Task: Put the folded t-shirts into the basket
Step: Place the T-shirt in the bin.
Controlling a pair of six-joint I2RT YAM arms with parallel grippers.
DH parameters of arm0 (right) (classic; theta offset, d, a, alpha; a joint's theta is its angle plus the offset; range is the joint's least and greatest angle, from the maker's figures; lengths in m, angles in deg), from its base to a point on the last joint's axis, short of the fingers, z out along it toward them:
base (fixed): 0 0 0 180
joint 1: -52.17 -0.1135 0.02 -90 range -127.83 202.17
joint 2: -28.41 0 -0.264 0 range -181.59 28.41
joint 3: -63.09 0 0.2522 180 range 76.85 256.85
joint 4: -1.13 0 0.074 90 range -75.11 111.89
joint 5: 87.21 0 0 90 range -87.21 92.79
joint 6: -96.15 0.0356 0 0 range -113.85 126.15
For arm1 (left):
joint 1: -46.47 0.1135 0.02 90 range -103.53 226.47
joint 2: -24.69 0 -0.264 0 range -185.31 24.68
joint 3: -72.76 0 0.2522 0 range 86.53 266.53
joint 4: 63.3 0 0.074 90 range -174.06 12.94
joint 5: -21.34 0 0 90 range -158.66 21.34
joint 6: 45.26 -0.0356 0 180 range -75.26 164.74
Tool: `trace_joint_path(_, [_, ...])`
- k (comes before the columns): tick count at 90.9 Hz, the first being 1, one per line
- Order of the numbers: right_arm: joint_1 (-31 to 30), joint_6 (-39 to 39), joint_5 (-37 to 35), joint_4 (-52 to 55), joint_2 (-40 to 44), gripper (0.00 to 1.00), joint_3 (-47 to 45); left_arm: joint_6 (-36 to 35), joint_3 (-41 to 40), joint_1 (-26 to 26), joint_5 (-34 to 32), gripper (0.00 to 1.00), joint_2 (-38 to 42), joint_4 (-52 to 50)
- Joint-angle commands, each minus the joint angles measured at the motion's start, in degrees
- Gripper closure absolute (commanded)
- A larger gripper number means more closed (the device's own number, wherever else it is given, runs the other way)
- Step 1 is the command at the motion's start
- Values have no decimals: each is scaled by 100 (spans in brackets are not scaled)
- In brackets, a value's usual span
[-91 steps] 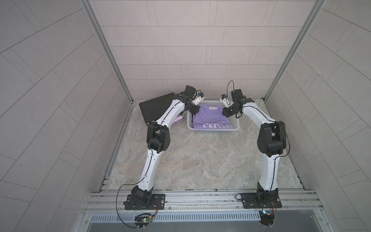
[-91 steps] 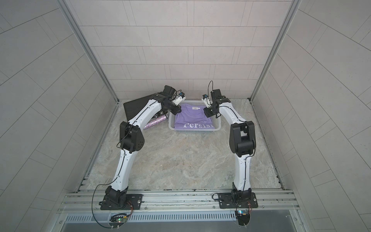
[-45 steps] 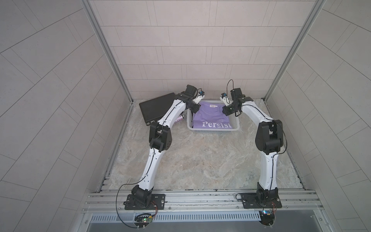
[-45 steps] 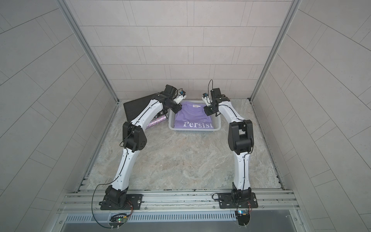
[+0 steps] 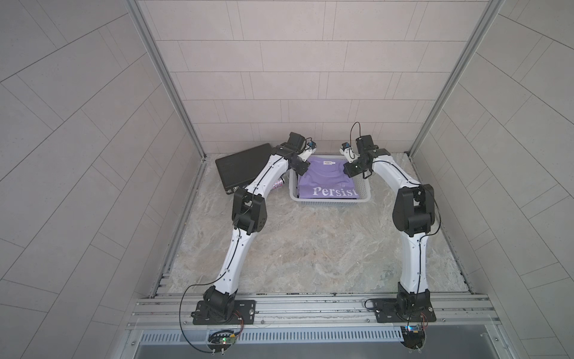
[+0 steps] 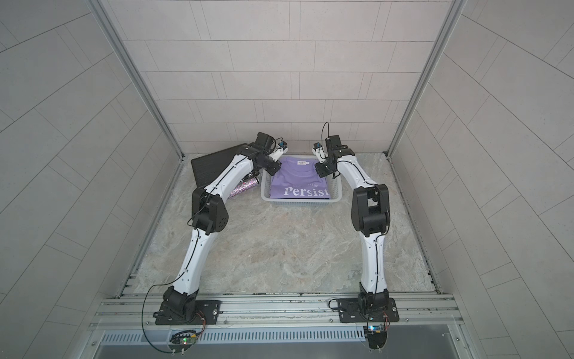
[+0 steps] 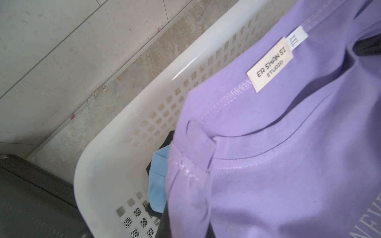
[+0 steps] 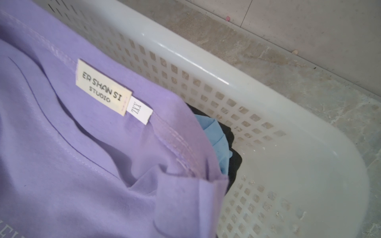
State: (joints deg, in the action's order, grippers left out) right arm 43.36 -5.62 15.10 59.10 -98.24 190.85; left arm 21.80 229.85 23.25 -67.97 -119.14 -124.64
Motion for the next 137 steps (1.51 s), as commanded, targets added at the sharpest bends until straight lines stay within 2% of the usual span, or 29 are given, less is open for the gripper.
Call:
trace_joint_path(1, [90, -31, -142, 124, -142, 99, 257, -111, 206, 31, -150, 100, -158, 131])
trace_joint_path(29, [108, -70, -194, 223, -268, 96, 392, -255, 233, 22, -462, 100, -345, 130])
trace_joint_path(43, [117, -105, -150, 401, -360, 90, 516, -243, 202, 21, -477, 97, -365, -76])
trace_joint_path(58, [135, -83, -194, 508, -399, 78, 650, -255, 142, 20, -578, 86, -350, -126])
trace_joint_path(70, [160, -63, -281, 598, -380, 66, 764, -255, 143, 14, -739, 69, -301, -85])
trace_joint_path(82, [203, -77, -360, 651, -274, 57, 809, -268, 139, -11, -882, 61, -181, -60])
trace_joint_path(127, [219, -212, -240, 451, 700, 48, 449, -155, -42, -94, -1542, 43, 624, 222])
trace_joint_path(132, [202, -217, 14, 326, 835, 48, 286, -70, -50, -95, -1390, 42, 673, 180])
trace_joint_path(137, [182, -220, 418, 167, 949, 48, 83, 34, -71, -96, -899, 42, 708, 60])
